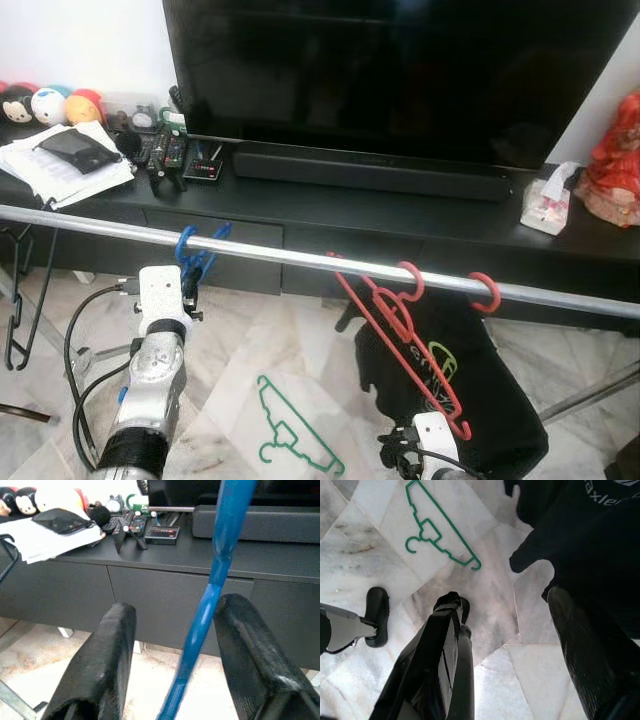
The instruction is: Hang hanger
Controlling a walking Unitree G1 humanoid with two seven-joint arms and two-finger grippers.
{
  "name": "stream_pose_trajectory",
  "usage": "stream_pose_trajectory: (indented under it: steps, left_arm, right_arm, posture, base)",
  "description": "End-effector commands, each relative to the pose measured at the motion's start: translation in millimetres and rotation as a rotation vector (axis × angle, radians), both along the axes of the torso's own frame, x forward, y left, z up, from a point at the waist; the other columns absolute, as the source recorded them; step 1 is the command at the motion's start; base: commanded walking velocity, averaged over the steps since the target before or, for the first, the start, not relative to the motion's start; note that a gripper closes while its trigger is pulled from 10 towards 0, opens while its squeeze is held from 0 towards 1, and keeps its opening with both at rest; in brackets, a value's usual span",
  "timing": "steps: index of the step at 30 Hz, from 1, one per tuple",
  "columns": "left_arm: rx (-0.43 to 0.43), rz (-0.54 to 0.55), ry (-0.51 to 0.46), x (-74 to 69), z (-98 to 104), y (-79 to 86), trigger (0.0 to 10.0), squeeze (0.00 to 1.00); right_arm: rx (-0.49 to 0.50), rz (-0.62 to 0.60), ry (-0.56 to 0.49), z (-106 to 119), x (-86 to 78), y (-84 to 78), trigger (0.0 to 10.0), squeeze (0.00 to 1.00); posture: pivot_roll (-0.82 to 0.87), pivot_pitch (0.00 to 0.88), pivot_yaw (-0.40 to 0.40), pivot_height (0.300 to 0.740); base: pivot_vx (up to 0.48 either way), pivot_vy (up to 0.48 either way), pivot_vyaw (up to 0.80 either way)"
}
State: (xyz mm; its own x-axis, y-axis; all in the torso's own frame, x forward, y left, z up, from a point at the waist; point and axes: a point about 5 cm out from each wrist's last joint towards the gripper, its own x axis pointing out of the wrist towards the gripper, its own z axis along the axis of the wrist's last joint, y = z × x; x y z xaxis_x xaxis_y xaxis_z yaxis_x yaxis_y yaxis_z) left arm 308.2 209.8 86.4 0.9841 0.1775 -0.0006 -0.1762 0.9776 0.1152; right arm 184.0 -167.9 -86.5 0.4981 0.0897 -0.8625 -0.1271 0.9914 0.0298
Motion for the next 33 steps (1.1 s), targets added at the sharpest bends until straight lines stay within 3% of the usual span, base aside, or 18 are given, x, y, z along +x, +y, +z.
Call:
stream_pose_trajectory:
  steps: [1,6,9,10,16,17,18,19,21,26,29,33]
  left_arm:
    - [0.022,-0.029,-0.024,-5.4,3,-3.3,10.0,1.00]
    - [0.025,-0.044,-0.059,-26.6,7,0.5,10.0,1.00]
    - [0.035,-0.050,-0.069,-32.2,8,1.5,10.0,1.00]
    - [0.064,-0.061,-0.091,-42.9,11,3.2,10.0,1.00]
    - [0.178,-0.117,-0.121,-66.8,16,-0.8,10.0,1.00]
    - [0.187,-0.107,-0.114,-72.8,13,-0.5,10.0,0.92]
    - [0.187,-0.107,-0.114,-72.8,13,-0.5,10.0,0.92]
    - [0.187,-0.088,-0.101,-77.9,10,1.0,10.0,0.69]
    - [0.216,-0.041,-0.059,-90.4,-2,6.8,10.0,0.00]
    - [0.271,0.107,0.041,-119.4,-30,25.3,10.0,0.00]
    - [0.289,0.118,0.097,-128.6,-41,29.2,10.0,0.00]
    - [0.308,0.186,0.304,-158.2,-73,45.4,10.0,0.00]
  right_arm:
    - [-0.002,-0.008,0.004,0,-1.0,-2.2,10.0,0.00]
    - [-0.002,-0.009,0.004,0,-1.1,-2.3,10.0,0.00]
    - [-0.001,-0.009,0.004,0,-1.1,-2.3,10.0,0.00]
    - [0.000,-0.009,0.002,0,-0.9,-2.4,10.0,0.00]
    - [0.000,-0.008,0.001,0,-0.5,-3.0,10.0,0.00]
    - [-0.001,-0.008,0.000,0,-0.4,-3.1,10.0,0.00]
    - [-0.001,-0.008,0.000,0,-0.4,-3.1,10.0,0.00]
    - [-0.001,-0.007,0.000,0,-0.3,-3.2,10.0,0.00]
    - [-0.001,-0.006,0.000,0,-0.1,-3.2,10.0,0.00]
    - [-0.003,0.000,0.000,0,-0.1,-3.5,10.0,0.00]
    - [-0.004,0.000,0.001,0,-0.3,-3.7,10.0,0.00]
    - [-0.004,0.001,0.000,0,-0.8,-3.7,10.0,0.00]
  posture:
    - [0.02,0.052,-0.111,0.740]
    - [0.02,0.054,-0.111,0.740]
    - [0.02,0.054,-0.111,0.740]
    - [0.02,0.054,-0.112,0.740]
    - [0.03,0.051,-0.113,0.740]
    - [0.03,0.051,-0.113,0.740]
    - [0.03,0.051,-0.113,0.740]
    - [0.03,0.050,-0.114,0.740]
    - [0.03,0.050,-0.114,0.740]
    - [0.04,0.042,-0.115,0.740]
    - [0.04,0.039,-0.115,0.740]
    - [0.04,0.032,-0.112,0.740]
  base:
    - [0.000,0.000,0.00]
    - [0.000,0.000,0.00]
    - [0.000,0.000,0.00]
    - [0.000,0.000,0.00]
    - [0.000,0.000,0.00]
    - [0.000,0.000,0.00]
    - [0.000,0.000,0.00]
    - [0.000,0.000,0.00]
    - [0.000,0.000,0.00]
    - [0.000,0.000,0.00]
    - [0.000,0.000,0.00]
    - [0.000,0.000,0.00]
